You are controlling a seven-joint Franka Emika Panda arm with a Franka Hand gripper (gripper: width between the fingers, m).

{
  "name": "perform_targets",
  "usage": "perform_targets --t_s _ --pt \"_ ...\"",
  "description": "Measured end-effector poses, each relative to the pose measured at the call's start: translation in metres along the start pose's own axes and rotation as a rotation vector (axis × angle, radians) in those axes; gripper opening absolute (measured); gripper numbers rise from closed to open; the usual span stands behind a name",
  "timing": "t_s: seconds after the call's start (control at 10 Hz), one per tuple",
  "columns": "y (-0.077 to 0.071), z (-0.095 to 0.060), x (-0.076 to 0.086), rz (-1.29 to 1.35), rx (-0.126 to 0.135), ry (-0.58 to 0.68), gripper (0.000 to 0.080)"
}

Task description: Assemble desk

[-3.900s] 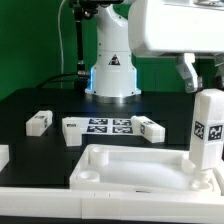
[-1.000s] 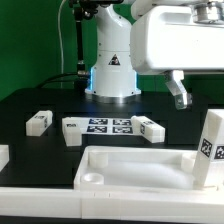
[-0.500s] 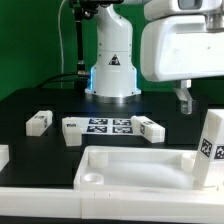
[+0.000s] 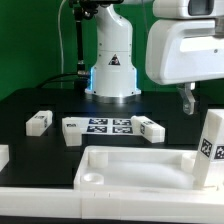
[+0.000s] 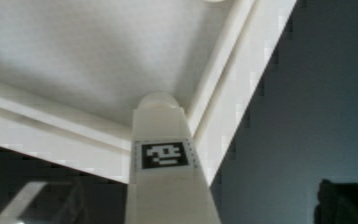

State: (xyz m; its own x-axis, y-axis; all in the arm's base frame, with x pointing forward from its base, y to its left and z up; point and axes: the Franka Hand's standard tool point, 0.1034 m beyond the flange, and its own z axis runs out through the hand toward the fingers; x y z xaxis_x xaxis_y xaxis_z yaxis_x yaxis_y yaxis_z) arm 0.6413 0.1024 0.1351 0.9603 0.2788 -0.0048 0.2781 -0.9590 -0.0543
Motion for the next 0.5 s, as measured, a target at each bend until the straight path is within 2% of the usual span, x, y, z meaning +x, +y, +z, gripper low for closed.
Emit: perform_targets --t_s 0.2,0.5 --pt "0.000 0.003 0.006 0.047 -0.008 0.012 0.0649" --pt "0.012 0.008 0.016 0.024 -0.009 0.022 0.0649"
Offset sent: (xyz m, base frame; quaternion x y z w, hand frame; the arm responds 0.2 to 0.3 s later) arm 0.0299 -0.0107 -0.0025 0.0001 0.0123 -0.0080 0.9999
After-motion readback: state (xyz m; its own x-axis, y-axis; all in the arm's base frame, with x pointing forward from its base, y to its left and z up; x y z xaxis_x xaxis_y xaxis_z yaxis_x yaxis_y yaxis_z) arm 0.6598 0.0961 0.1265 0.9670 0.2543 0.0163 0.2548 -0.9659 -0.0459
